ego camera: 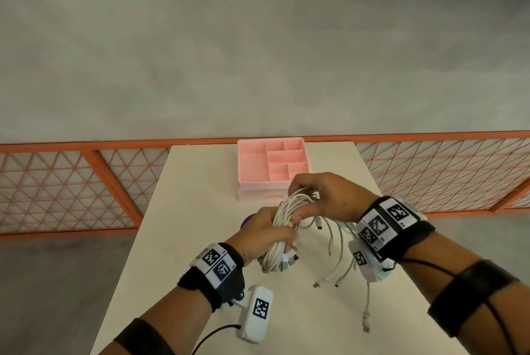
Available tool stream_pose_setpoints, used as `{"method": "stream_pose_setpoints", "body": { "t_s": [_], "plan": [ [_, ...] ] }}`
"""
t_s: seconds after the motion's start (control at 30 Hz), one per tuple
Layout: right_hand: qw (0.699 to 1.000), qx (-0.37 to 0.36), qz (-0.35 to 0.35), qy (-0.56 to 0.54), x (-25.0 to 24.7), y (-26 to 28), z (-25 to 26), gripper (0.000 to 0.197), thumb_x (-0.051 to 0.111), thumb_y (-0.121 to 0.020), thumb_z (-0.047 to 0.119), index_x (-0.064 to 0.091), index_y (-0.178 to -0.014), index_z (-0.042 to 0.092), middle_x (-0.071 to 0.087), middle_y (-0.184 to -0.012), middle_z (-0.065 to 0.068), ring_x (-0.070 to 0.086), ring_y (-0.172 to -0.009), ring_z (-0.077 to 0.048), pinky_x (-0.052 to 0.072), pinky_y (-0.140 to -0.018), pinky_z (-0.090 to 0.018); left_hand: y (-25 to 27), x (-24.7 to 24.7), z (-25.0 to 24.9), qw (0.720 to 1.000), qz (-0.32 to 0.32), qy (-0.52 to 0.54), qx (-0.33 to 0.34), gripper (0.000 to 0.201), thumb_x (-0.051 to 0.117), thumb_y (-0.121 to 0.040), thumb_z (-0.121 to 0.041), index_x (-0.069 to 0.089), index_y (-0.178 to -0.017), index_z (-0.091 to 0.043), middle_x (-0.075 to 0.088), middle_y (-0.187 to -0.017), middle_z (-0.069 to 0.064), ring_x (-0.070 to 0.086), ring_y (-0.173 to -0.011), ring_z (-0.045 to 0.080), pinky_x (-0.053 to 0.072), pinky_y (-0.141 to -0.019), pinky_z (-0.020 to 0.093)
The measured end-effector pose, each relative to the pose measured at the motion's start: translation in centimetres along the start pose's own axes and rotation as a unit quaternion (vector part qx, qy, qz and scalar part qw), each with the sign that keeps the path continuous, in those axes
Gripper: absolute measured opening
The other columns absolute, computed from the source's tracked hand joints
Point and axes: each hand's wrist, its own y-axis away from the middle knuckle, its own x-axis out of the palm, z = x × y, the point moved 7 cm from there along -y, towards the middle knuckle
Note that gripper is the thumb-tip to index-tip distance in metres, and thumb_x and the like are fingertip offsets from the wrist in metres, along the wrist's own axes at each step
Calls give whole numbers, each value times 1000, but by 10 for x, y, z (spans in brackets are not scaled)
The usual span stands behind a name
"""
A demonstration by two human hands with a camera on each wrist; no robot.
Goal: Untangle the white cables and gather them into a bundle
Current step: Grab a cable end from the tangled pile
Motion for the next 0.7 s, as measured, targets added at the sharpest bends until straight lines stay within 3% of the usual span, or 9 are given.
{"method": "stream_pose_setpoints", "body": {
  "t_s": [0.1, 0.23, 0.3, 0.4, 0.5, 0.6, 0.7],
  "plan": [
    [998, -41, -35, -41, 5, 3, -7, 28, 75, -85, 37, 67, -108, 22, 63, -99, 6, 61, -94, -10, 50, -88, -34, 0, 6, -1, 993, 10, 114, -7, 4, 56, -76, -1, 55, -73, -3, 47, -61, 10, 47, -54, 23, 46, -85, 60],
    [996, -82, -36, 27, 11, 7, -13, 32, 63, -94, 35, 61, -123, 24, 54, -112, 7, 56, -104, -9, 45, -91, -23, -3, 9, 1, 984, 15, 176, -25, 7, 55, -79, 1, 55, -75, -5, 43, -62, 8, 44, -55, 21, 41, -87, 54],
    [997, -67, -27, 6, 13, 9, -16, 29, 64, -94, 25, 59, -122, 24, 57, -110, 12, 57, -99, -2, 43, -85, -17, -3, 9, 3, 983, 17, 182, -34, 4, 58, -76, -2, 57, -75, -6, 44, -62, 8, 43, -54, 20, 35, -85, 55],
    [998, -14, 10, -60, 13, 8, -21, 30, 70, -88, 11, 62, -115, 21, 67, -101, 10, 63, -90, -1, 48, -81, -17, -2, 10, 8, 984, 29, 170, -50, 3, 60, -75, -4, 57, -76, -4, 44, -63, 9, 44, -54, 22, 38, -88, 58],
    [997, 3, 61, -38, 12, 7, -19, 36, 69, -86, 4, 62, -117, 20, 67, -99, 10, 63, -86, 1, 48, -79, -17, 0, 12, 8, 983, 41, 167, -57, 7, 62, -75, -6, 56, -77, -4, 44, -63, 9, 44, -54, 22, 41, -89, 59],
    [996, -16, 84, 9, 11, 8, -13, 42, 61, -89, 0, 57, -126, 20, 65, -116, 7, 60, -107, -6, 46, -96, -21, 1, 11, 5, 981, 44, 179, -55, 11, 66, -73, -10, 58, -78, -4, 45, -62, 8, 45, -54, 20, 38, -84, 53],
    [995, -17, 88, -36, 9, 9, -17, 53, 52, -89, -12, 54, -133, 17, 63, -125, 5, 57, -116, -5, 42, -99, -16, 4, 9, 1, 977, 62, 197, -56, 17, 65, -75, -9, 54, -86, -3, 44, -63, 8, 46, -54, 20, 44, -86, 50]
  ]
}}
